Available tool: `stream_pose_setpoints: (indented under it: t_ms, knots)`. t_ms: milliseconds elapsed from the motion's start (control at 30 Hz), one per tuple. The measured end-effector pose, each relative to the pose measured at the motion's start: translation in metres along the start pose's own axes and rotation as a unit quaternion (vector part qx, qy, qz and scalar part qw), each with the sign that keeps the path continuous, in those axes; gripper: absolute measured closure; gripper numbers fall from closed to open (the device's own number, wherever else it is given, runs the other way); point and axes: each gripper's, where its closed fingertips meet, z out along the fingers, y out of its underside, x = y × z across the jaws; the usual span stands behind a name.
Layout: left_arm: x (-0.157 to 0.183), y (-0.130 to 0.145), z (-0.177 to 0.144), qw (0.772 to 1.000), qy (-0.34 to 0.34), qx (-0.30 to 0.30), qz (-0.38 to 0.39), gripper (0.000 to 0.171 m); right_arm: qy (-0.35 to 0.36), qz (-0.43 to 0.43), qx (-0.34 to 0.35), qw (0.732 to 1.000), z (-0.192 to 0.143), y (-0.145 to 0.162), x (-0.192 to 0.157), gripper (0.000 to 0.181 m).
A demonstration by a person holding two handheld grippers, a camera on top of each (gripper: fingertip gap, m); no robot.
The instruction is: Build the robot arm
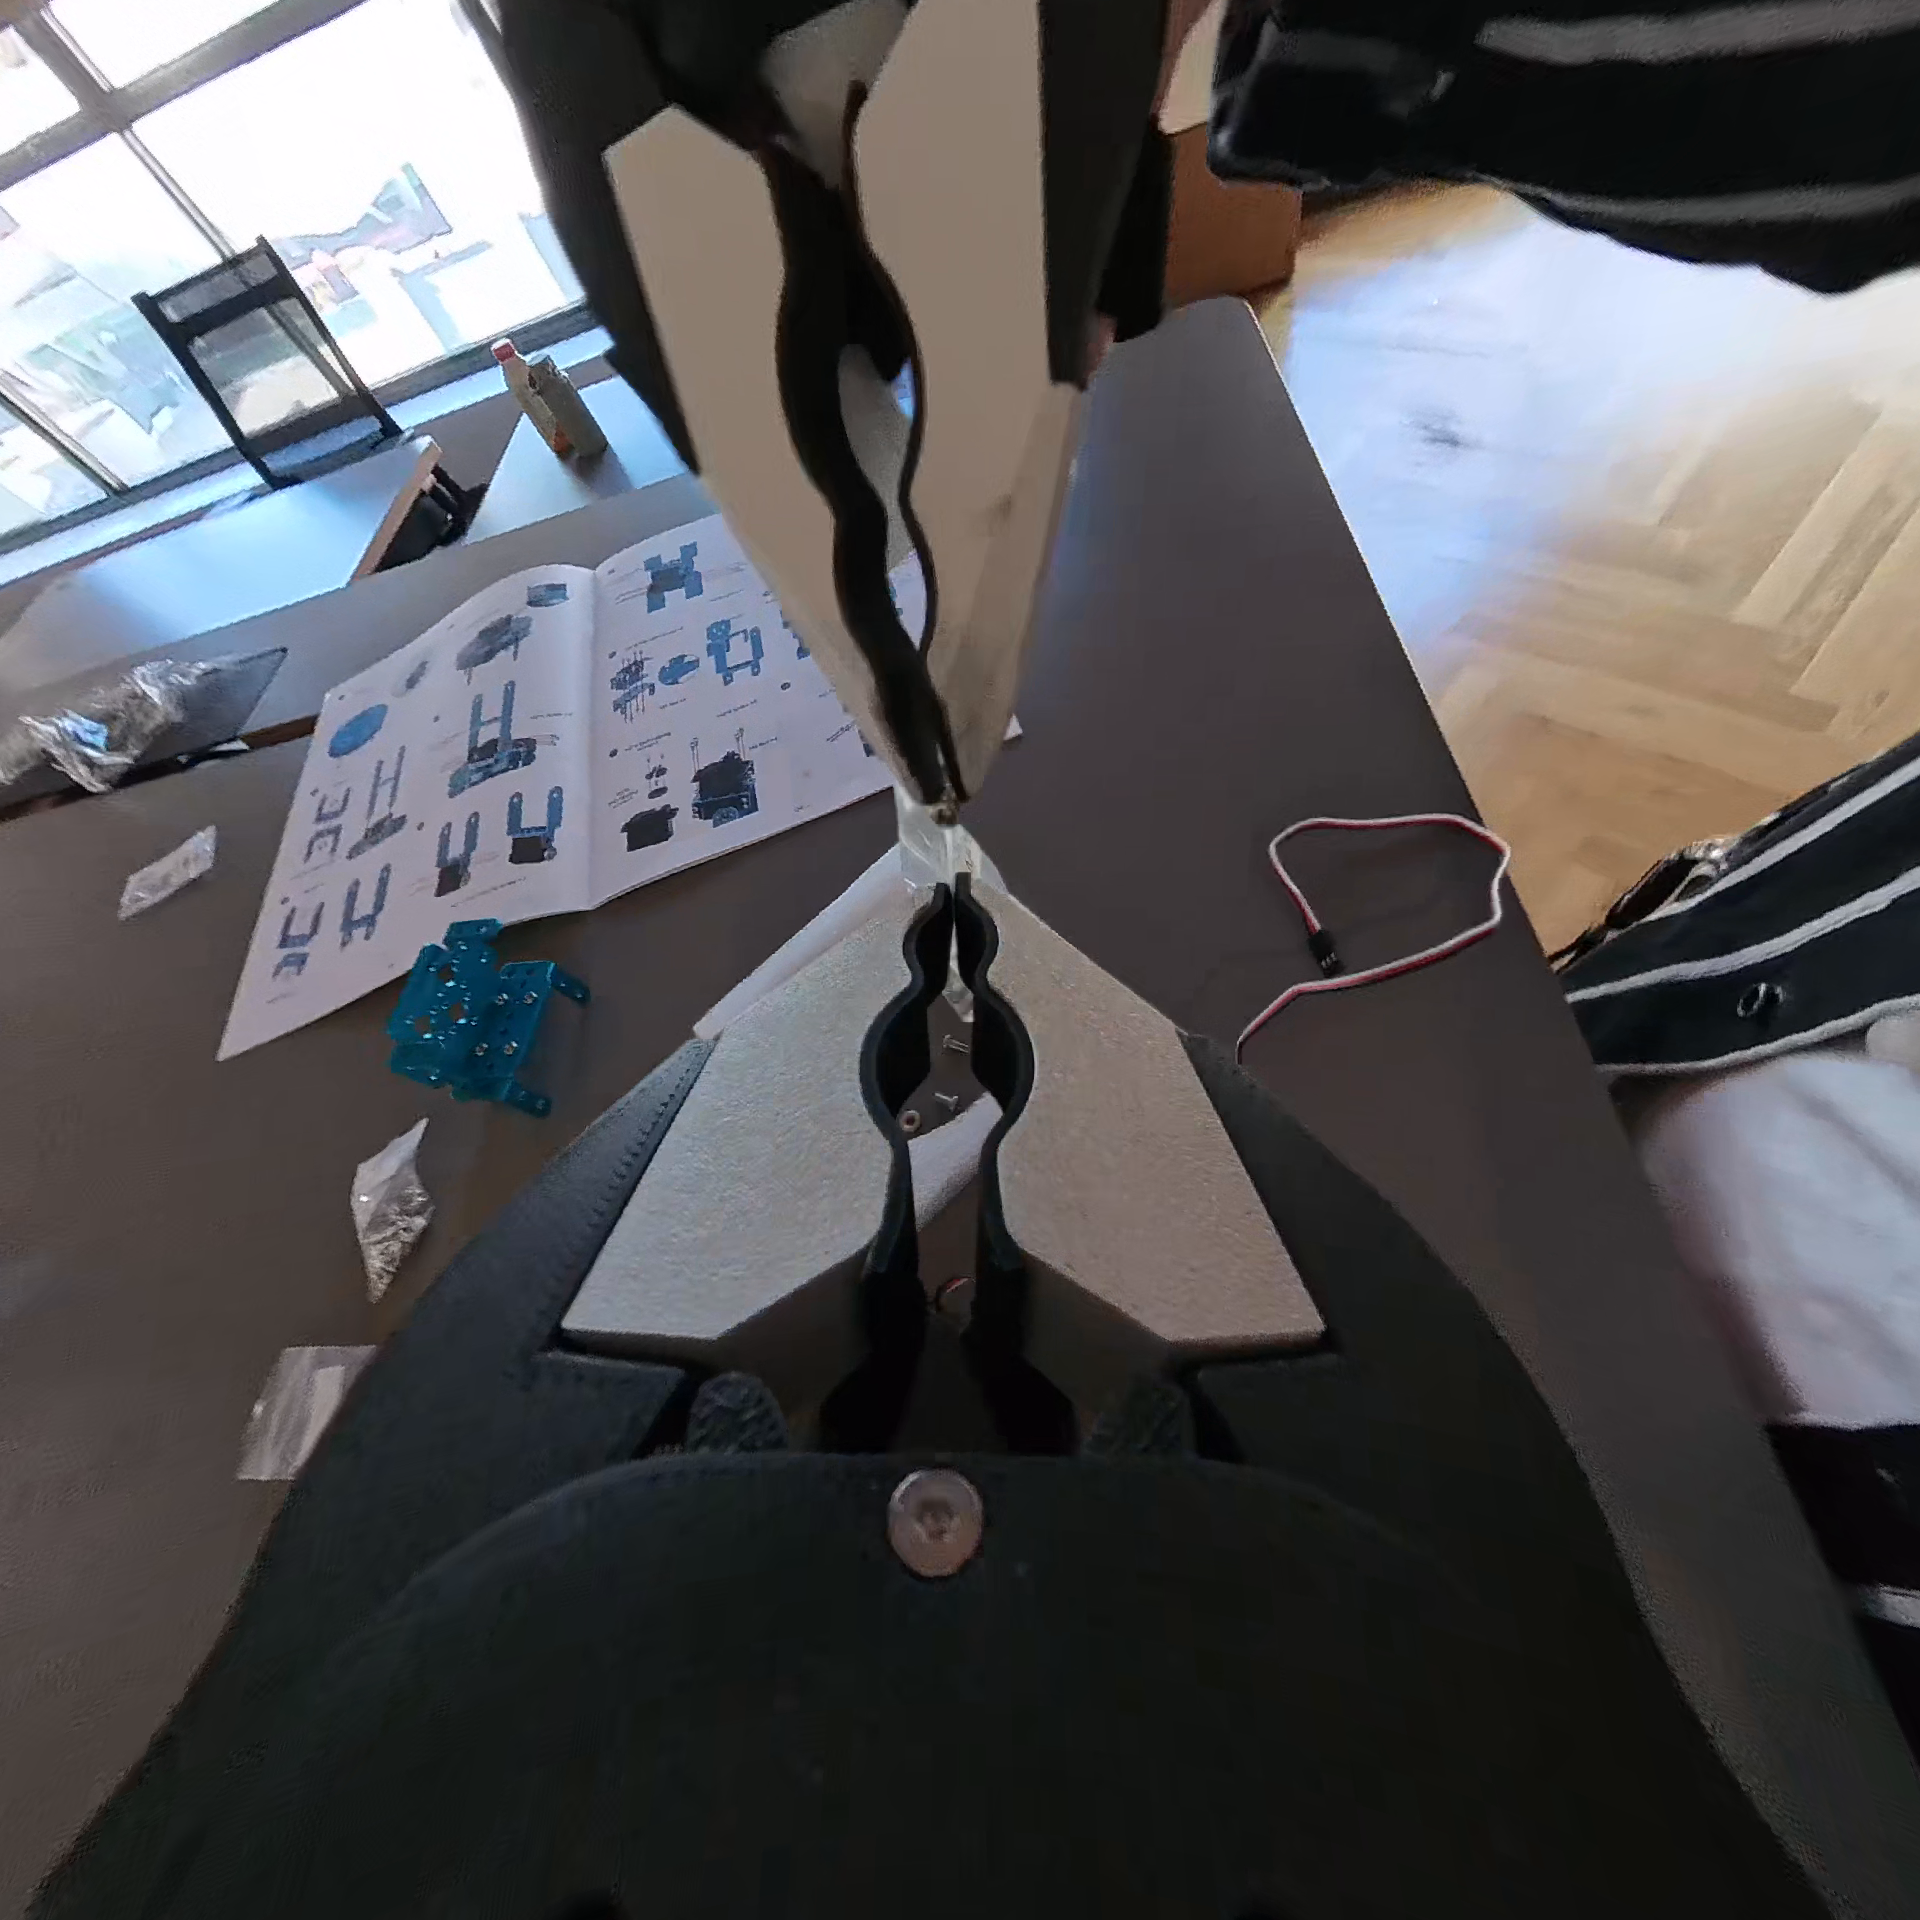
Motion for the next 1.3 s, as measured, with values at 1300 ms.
stream_pose_setpoints:
  t_ms: [1300]
  knots:
    - [0.007,0.011,0.016,0.989,-0.013,-0.028,0.148,0.171,-0.032,0.026,-0.124,0.991,0.013,0.013,0.013,0.174]
